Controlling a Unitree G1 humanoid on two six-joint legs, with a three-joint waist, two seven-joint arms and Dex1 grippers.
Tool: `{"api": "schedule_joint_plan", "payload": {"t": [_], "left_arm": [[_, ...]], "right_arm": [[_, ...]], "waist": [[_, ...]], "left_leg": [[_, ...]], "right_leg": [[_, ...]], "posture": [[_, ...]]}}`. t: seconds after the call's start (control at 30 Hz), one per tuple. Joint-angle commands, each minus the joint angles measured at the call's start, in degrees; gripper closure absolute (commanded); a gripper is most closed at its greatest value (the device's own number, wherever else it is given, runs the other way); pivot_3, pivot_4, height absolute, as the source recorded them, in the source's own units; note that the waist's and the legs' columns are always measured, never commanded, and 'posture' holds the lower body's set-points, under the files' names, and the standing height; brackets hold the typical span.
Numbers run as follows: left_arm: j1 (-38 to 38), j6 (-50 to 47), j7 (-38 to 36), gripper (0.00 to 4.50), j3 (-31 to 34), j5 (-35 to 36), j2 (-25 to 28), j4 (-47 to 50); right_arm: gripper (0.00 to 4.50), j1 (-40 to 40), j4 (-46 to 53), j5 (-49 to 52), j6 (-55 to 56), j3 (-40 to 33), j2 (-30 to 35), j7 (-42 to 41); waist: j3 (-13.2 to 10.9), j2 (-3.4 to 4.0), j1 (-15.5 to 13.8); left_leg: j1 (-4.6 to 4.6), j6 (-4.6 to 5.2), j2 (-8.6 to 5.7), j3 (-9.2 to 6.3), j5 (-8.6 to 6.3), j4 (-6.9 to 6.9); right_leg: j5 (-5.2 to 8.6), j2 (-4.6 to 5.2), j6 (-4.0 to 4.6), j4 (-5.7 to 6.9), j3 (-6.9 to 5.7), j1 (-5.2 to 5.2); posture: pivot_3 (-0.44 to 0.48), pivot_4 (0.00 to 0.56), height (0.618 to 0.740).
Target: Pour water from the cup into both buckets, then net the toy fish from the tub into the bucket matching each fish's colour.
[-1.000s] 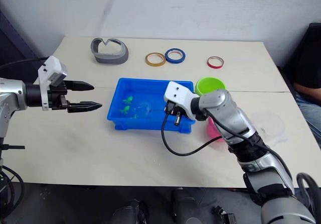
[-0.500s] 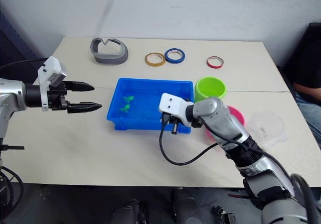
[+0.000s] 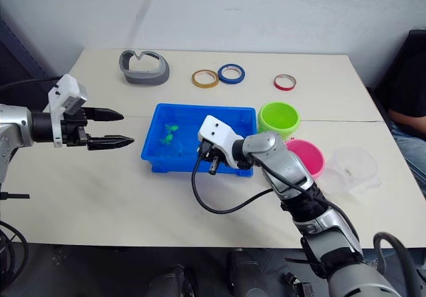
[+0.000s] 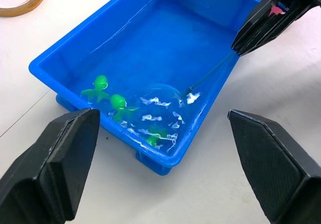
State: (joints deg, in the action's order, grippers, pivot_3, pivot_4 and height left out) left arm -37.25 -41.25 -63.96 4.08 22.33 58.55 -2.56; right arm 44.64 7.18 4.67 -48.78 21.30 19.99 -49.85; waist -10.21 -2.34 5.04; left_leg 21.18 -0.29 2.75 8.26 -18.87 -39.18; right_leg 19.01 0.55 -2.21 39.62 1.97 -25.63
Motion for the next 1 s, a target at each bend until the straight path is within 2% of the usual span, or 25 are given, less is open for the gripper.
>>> {"api": "schedule_joint_plan", "payload": {"t": [0.03,0.27,0.37,0.6,0.7,0.83,1.0], "left_arm": [[0.1,0.0,0.1,0.04,2.5,0.9,1.3,1.8],[-0.2,0.4,0.1,0.04,2.3,0.6,1.3,1.2],[-0.4,0.4,0.1,0.04,2.1,0.5,1.3,1.1],[-0.6,0.3,0.3,0.04,2.1,0.6,1.1,1.2],[-0.3,0.1,0.3,0.04,2.3,0.7,1.3,1.5],[0.2,-0.4,0.2,0.04,2.8,1.0,1.8,2.0],[0.9,-0.7,0.1,0.04,3.4,1.3,2.3,2.3]], "right_arm": [[4.5,2.4,0.2,-1.6,4.0,0.4,3.0,-0.3],[4.5,3.1,-1.8,-4.8,9.3,1.5,9.9,-2.2],[4.5,3.3,-3.1,-5.8,11.3,2.1,10.4,-2.4],[4.5,1.6,-3.4,-6.9,12.3,5.7,6.8,-2.3],[4.5,1.0,-3.0,-5.5,10.5,5.7,3.3,-1.6],[4.5,1.0,-2.9,-3.3,7.0,2.9,-1.0,0.2],[4.5,2.1,-1.8,-1.2,4.5,-0.8,-0.6,1.0]], "waist": [[0.0,0.0,0.0],[0.0,0.0,-0.2],[0.0,0.0,-0.1],[0.0,0.0,-0.1],[0.0,0.0,-0.1],[0.0,-0.01,-0.1],[0.0,-0.01,-0.1]], "left_leg": [[0.0,0.0,0.0,0.0,0.0,0.0],[0.03,0.02,-0.02,0.0,-0.01,0.0],[0.02,0.03,-0.02,0.0,-0.01,0.0],[0.01,0.02,-0.01,0.0,-0.01,0.0],[0.02,0.02,-0.01,0.0,-0.01,0.0],[0.01,0.02,0.0,0.0,-0.01,0.0],[0.03,0.03,-0.02,0.0,-0.02,0.0]], "right_leg": [[0.0,0.0,0.0,0.0,0.0,0.0],[0.0,0.01,0.0,-0.06,0.0,0.0],[0.0,0.01,0.0,-0.05,0.01,0.0],[0.0,0.0,0.0,-0.04,0.01,0.0],[0.0,0.01,0.0,-0.04,0.01,0.0],[0.0,0.01,0.0,0.0,0.0,0.0],[0.0,0.04,0.0,-0.05,-0.01,0.0]], "posture": [[0.0,0.15,0.738],[0.0,0.15,0.738],[0.0,0.15,0.738],[0.0,0.15,0.738],[0.0,0.15,0.738],[0.0,0.15,0.738],[0.0,0.15,0.738]]}}
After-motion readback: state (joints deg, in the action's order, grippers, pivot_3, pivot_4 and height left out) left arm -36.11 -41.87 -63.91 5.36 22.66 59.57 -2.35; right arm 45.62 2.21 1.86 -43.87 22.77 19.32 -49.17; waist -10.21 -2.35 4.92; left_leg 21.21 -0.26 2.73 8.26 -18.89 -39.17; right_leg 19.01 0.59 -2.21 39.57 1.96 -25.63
